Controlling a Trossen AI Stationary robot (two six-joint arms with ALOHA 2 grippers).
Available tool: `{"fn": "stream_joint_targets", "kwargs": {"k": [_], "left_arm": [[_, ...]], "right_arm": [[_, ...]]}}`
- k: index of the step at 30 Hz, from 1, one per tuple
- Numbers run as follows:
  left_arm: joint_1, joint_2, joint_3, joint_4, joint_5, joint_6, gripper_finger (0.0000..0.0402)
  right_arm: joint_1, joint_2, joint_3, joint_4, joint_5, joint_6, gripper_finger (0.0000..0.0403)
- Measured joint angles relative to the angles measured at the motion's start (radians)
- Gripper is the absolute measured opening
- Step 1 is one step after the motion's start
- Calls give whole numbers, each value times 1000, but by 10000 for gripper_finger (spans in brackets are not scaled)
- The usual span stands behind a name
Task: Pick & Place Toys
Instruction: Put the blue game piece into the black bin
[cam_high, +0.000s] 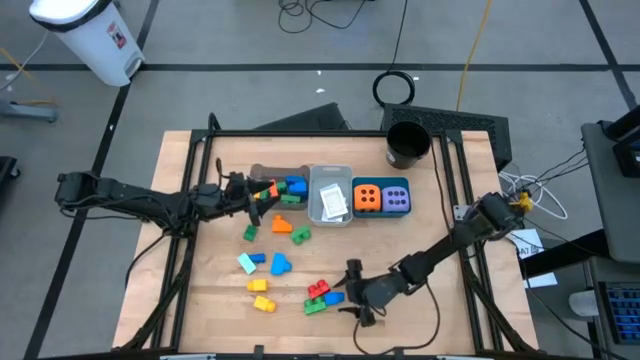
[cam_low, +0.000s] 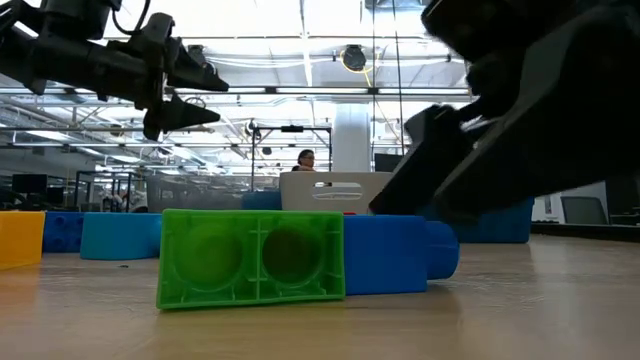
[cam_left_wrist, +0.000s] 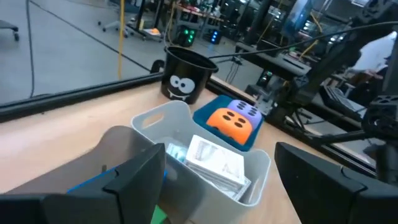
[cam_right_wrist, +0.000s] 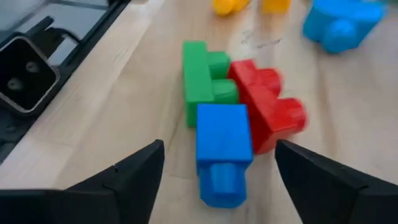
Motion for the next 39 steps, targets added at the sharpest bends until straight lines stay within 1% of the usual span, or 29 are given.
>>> {"fn": "stream_joint_targets", "kwargs": {"k": [2, 5, 7, 9, 10, 14, 22, 24, 25, 30, 31, 33, 36, 39], "left_arm": [[3, 0, 0, 1, -25, 2, 308], [6, 0, 0, 1, -90, 2, 308], [6, 0, 0, 1, -115, -1, 308], [6, 0, 0, 1, -117, 2, 308], [6, 0, 0, 1, -117, 2, 308], [6, 0, 0, 0, -117, -1, 308], [6, 0, 0, 0, -116, -6, 308], [6, 0, 0, 0, -116, -6, 308], [6, 0, 0, 0, -116, -7, 308], [6, 0, 0, 0, -115, -10, 308], [6, 0, 0, 0, -115, -10, 308], [6, 0, 0, 0, -115, -27, 308], [6, 0, 0, 0, -115, -68, 308], [6, 0, 0, -3, -115, -107, 308]], "right_arm": [[-15, 9, 8, 0, -52, 1, 310], [-37, 37, 13, 12, -68, 33, 314], [-50, 63, 12, 4, -76, 48, 311], [-61, 76, 10, 42, -122, 45, 301], [-65, 77, 12, 55, -141, 42, 294], [-66, 79, 11, 54, -144, 17, 256], [-65, 79, 11, 49, -143, 14, 152], [-65, 60, 11, 9, -143, 8, 131], [-65, 44, 11, -22, -143, -2, 126], [-66, -61, 9, -221, -138, -51, 126], [-66, -86, 9, -250, -126, -60, 129], [-63, -132, 10, -325, -55, -91, 137], [-50, -191, 10, -418, 84, -173, 140], [-51, -257, 10, -468, 225, -253, 131]]}}
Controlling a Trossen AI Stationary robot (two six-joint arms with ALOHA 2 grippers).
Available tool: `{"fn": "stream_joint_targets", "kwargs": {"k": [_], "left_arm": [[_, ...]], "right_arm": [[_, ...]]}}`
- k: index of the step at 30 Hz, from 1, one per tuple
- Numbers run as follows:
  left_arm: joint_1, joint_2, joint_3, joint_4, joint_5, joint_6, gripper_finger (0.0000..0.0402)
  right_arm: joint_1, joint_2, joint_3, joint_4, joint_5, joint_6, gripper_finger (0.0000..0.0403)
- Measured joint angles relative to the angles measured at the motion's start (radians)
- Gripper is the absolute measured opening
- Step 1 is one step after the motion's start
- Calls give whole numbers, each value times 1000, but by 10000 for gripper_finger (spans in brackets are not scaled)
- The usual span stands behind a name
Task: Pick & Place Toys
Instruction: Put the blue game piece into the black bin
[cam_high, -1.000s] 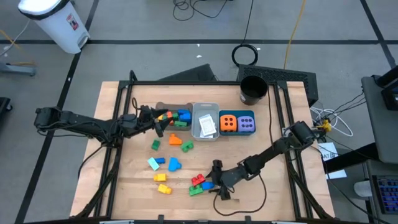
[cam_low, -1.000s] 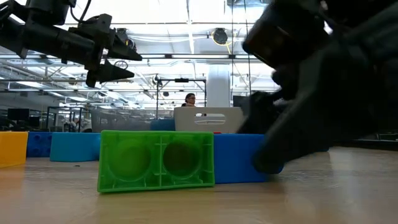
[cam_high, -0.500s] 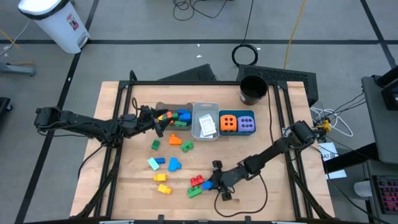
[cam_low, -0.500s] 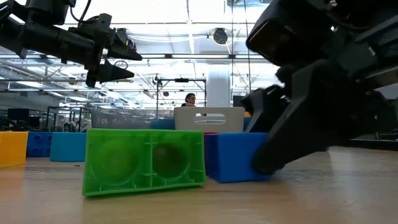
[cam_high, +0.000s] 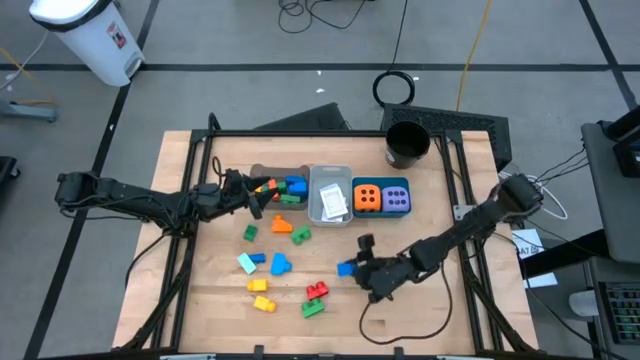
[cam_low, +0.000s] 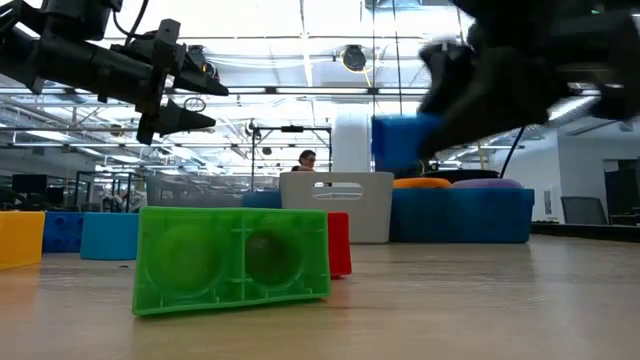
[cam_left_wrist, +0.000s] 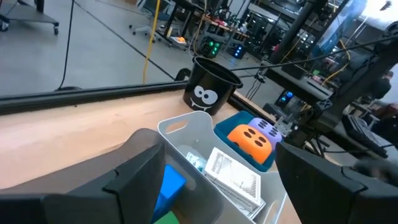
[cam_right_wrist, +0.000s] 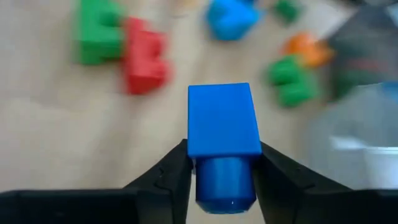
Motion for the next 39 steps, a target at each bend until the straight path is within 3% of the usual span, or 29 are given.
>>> {"fn": "stream_joint_targets", "kwargs": {"k": [4, 7, 12, 16, 20, 24, 39], "left_arm": [[0, 0, 0, 0, 0, -9, 308], [0, 0, 0, 5, 10, -31, 308], [0, 25, 0, 105, 57, -37, 308], [0, 77, 47, 190, 172, 19, 308], [0, 173, 163, 108, 270, 31, 308], [8, 307, 289, -15, 292, 35, 308], [40, 644, 562, 45, 447, 22, 308]], "right_arm": [[-19, -72, 0, -53, 201, -61, 128], [-37, -115, -1, -100, 262, -12, 131], [-79, -175, -58, -66, 266, -68, 130], [-129, -211, -98, -6, 302, -159, 130], [-163, -227, -114, 66, 316, -240, 129], [-179, -220, -135, 157, 315, -397, 130], [-199, -212, -195, 404, 315, -591, 131]]}}
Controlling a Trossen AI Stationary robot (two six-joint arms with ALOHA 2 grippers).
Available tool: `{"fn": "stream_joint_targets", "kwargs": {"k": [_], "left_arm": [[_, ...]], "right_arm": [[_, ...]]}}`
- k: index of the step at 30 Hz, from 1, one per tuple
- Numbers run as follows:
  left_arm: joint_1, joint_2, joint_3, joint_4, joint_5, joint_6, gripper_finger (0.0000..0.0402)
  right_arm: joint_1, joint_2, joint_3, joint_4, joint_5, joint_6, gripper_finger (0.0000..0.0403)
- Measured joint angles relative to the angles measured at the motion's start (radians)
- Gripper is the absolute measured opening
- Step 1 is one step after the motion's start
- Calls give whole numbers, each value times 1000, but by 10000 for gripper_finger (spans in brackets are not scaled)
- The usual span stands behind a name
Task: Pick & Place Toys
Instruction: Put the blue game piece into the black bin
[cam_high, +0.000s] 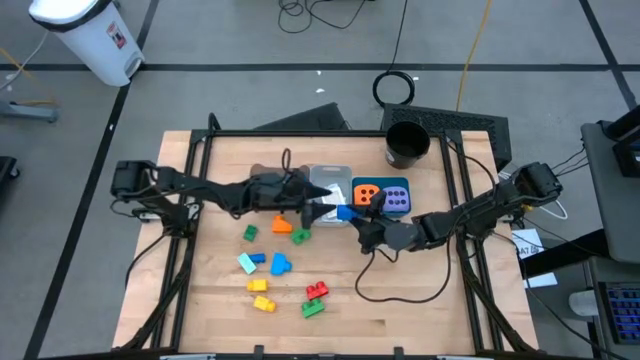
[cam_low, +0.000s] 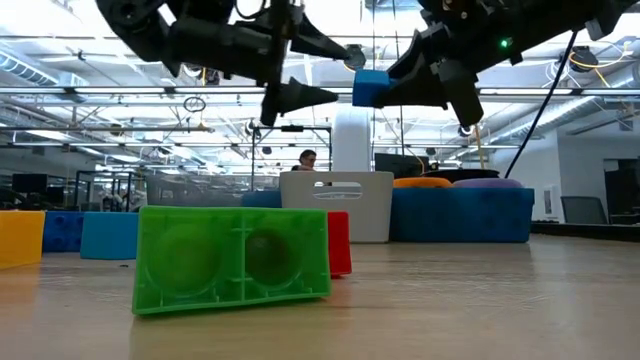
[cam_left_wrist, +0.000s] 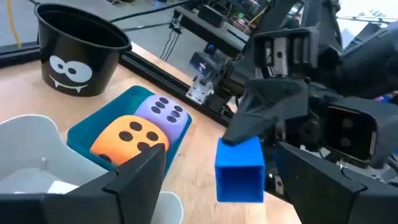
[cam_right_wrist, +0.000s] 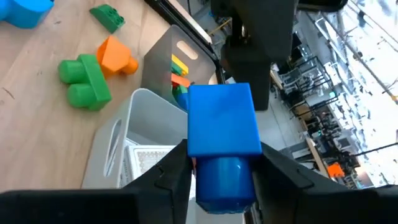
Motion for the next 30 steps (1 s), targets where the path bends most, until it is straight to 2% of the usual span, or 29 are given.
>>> {"fn": "stream_joint_targets", "kwargs": {"k": [3, 8, 22, 25, 30], "left_arm": [[0, 32, 42, 7, 17, 11, 308], [6, 62, 82, -4, 117, 15, 308], [14, 66, 95, 6, 172, -14, 307], [14, 65, 95, 1, 173, -22, 296], [11, 65, 94, -10, 172, -23, 252]], "right_arm": [[0, 0, -5, 36, 4, -43, 132], [-7, 0, -6, 122, 3, -91, 132], [-39, 0, -5, 205, -3, -132, 132], [-39, 0, -5, 208, -3, -134, 132], [-39, 0, -5, 208, -4, -130, 132]]}}
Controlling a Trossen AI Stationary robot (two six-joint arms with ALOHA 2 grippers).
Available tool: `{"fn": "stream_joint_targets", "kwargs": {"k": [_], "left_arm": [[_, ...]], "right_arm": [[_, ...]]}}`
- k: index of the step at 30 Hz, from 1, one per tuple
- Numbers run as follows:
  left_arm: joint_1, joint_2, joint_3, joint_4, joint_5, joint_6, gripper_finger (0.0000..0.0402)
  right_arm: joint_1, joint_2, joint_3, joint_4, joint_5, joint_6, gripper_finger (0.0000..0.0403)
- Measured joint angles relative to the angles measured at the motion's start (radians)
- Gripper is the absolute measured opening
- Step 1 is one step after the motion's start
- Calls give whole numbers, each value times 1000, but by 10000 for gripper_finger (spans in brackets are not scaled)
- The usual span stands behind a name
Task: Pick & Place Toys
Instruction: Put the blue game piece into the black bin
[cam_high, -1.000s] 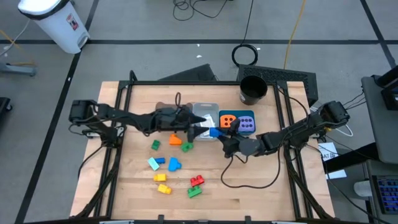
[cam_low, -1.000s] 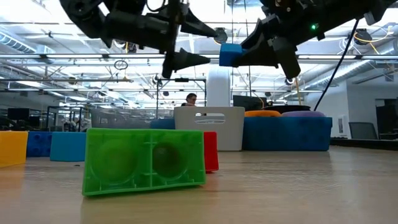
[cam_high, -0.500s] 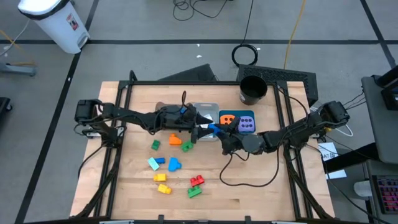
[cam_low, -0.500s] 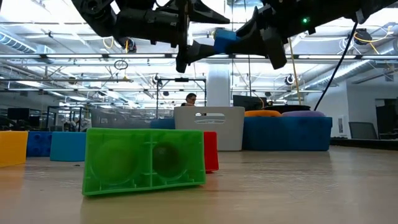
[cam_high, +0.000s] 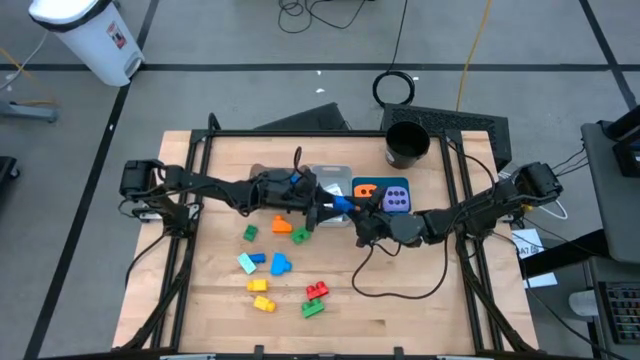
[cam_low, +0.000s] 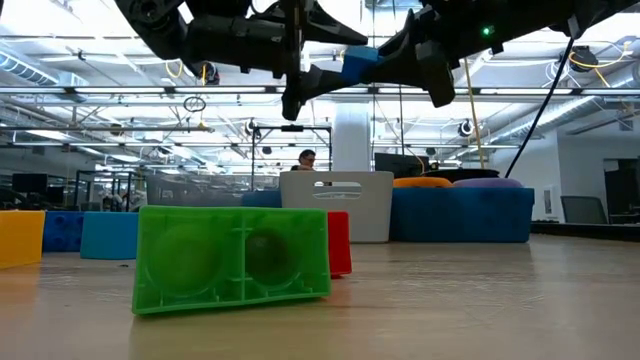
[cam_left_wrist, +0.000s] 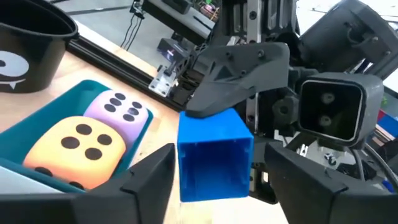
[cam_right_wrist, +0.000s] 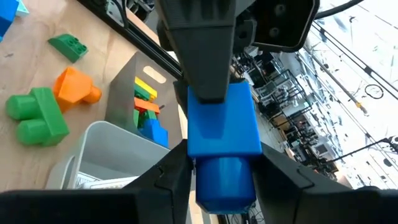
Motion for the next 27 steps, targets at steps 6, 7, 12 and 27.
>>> {"fn": "stream_joint_targets", "kwargs": {"k": [6, 7, 12, 27], "left_arm": [[-16, 0, -1, -5, -32, 4, 193], [-17, 0, -1, -5, -36, 4, 182], [-11, 0, -1, -6, -52, 20, 132], [23, -328, -235, -153, -205, 146, 130]], "right_arm": [[1, 9, 0, 3, -52, 5, 132], [1, 8, 0, 5, -53, 4, 132], [-2, 8, 0, -6, -44, 111, 152], [49, -164, 1, -287, 82, 398, 248]]}}
